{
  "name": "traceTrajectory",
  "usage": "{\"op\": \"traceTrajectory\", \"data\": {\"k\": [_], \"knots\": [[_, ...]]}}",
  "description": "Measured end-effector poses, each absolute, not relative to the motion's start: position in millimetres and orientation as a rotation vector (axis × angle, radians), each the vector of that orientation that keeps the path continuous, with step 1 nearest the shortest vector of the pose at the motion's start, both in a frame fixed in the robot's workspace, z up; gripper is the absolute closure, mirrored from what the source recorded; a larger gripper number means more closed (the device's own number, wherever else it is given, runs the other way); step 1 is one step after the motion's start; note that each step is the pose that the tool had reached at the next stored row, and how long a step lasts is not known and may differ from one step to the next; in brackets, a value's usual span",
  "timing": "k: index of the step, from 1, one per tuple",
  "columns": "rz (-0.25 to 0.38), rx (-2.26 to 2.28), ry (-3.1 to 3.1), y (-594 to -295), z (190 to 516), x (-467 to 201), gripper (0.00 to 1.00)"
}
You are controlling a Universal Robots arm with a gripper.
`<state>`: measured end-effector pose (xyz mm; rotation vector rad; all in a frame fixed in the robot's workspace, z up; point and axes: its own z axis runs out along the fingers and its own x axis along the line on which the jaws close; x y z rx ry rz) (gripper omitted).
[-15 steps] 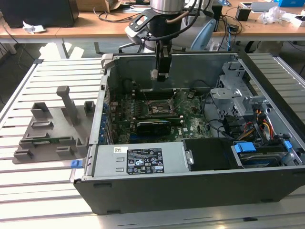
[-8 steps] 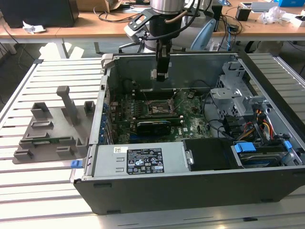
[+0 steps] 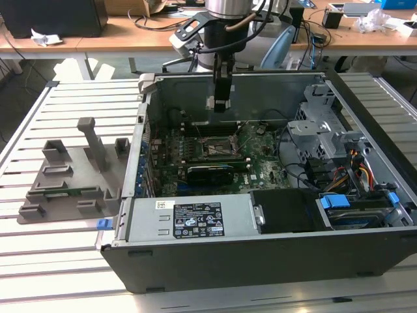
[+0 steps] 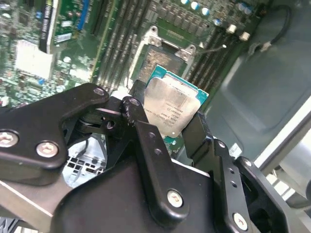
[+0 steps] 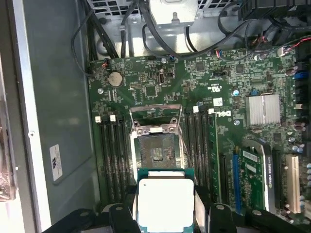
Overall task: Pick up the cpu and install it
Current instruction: 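Place the cpu into insertion slot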
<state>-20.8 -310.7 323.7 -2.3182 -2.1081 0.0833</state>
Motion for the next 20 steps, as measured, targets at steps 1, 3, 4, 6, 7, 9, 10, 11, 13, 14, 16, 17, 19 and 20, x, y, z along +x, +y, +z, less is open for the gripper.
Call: {"op": "traceTrajectory", "data": {"k": [1,3,4,6,7,9,10,11,13,14,16,17,19,20], "knots": [[0.084,-2.307,-2.121,-311,324,-21,0.45],[0.084,-2.265,-2.167,-311,323,-21,0.45],[0.084,-2.233,-2.202,-311,323,-21,0.45],[0.084,-2.230,-2.205,-311,323,-21,0.45],[0.084,-2.229,-2.206,-311,323,-21,0.45],[0.084,-2.227,-2.208,-311,323,-21,0.45],[0.084,-2.225,-2.209,-311,323,-21,0.45],[0.085,-2.224,-2.211,-311,322,-21,0.45],[0.085,-2.222,-2.213,-311,320,-21,0.45],[0.085,-2.221,-2.214,-311,318,-21,0.45],[0.085,-2.208,-2.227,-311,315,-21,0.45],[0.086,-2.195,-2.242,-311,313,-21,0.45],[0.086,-2.186,-2.251,-311,312,-21,0.45],[0.086,-2.185,-2.252,-311,311,-21,0.45]]}}
